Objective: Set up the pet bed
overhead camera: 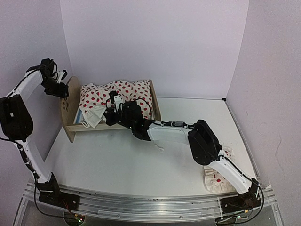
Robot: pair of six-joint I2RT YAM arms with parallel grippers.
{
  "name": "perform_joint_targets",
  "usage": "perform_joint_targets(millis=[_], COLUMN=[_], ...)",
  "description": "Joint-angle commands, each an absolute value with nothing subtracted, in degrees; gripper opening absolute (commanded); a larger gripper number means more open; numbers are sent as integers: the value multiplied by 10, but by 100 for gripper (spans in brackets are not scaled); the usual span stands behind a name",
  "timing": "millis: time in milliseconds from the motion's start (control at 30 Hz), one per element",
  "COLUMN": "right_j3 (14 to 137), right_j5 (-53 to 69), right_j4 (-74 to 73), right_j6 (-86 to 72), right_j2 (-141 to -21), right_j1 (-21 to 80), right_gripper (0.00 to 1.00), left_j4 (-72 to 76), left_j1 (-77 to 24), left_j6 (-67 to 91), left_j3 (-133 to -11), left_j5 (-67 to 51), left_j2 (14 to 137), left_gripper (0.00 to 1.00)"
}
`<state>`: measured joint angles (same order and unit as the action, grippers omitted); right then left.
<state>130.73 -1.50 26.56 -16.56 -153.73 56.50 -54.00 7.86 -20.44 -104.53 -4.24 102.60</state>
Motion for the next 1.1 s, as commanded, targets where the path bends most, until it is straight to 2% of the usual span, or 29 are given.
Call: perform_joint_targets(millis=[0,133,233,400,667,800,900,1067], right_j3=[1276,1225,1180,1073,902,907,937,958], right_j5=[-22,-37,-57,-97,-166,-152,-123,-89], right_j4=[302,307,309,310,286,258,241,235], right_j6=[-152,-132,-119,-78,-95,-100,-105,-145], right_j2=[-1458,-1420,-1384,-1287,-1178,-1178,-1195,-1213], right_j1=[566,566,565,564,543,528,516,490], right_gripper=[0,0,0,0,0,0,0,0], left_j4=[-556,-559,-556,-556,-420,-317,-302,-277], left_j1=[59,6,-38,-106,-162,-165,-169,-217], left_j6=[-197,-210,-201,-181,117,234,283,334], left_j3=[-1059,-1020,-1002,-998,-984,-932,-913,-863], left_j5=[-143,-166,-189,-218,-210,-146,-114,-126], left_j2=[1025,1004,987,993,988,950,941,930], left_gripper=[54,23,8,3,0,0,0,0])
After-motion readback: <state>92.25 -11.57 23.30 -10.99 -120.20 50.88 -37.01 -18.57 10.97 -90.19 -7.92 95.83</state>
